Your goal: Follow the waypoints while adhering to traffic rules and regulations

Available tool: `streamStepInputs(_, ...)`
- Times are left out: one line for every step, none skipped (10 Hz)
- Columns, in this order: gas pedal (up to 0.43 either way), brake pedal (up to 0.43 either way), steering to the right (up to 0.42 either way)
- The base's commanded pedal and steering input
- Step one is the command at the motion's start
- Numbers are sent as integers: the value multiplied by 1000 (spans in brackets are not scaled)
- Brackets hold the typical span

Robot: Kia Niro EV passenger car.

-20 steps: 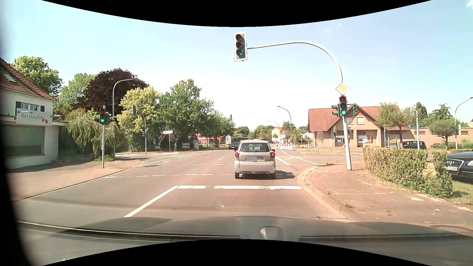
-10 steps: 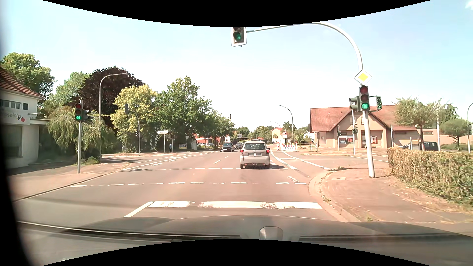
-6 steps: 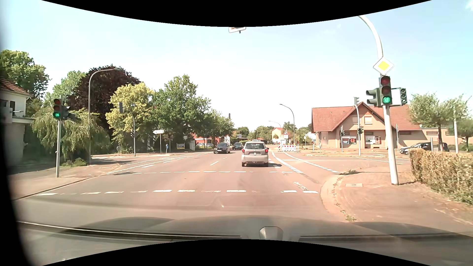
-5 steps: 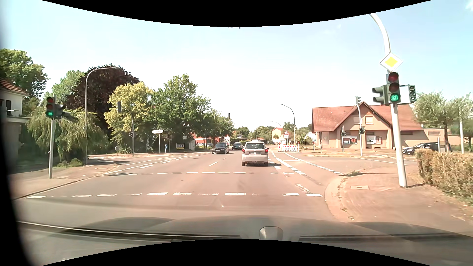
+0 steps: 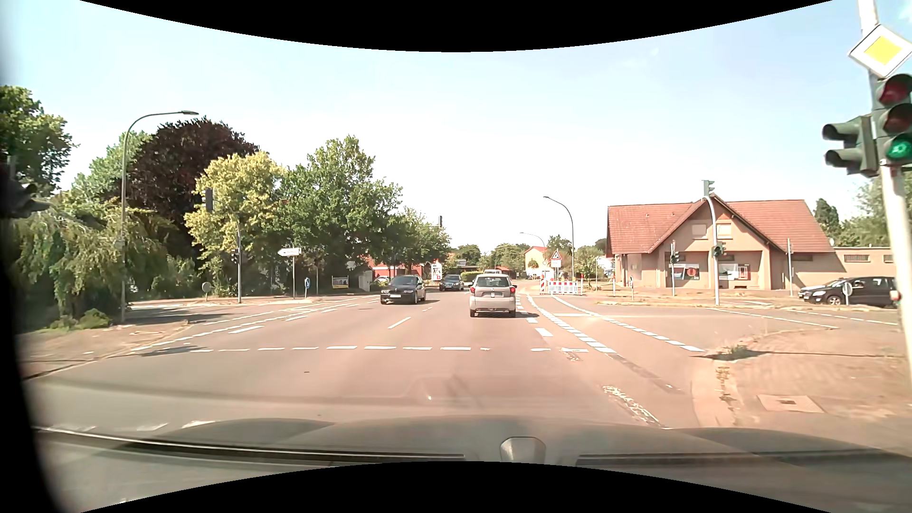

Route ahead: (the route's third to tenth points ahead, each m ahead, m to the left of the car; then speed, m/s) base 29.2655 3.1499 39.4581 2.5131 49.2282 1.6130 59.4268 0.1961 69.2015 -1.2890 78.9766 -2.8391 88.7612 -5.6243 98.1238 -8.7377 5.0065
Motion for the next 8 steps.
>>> streamStepInputs(398,6,3)
streamStepInputs(398,6,3)
streamStepInputs(390,6,3)
streamStepInputs(390,6,3)
streamStepInputs(390,6,3)
streamStepInputs(370,6,3)
streamStepInputs(358,6,3)
streamStepInputs(339,6,3)
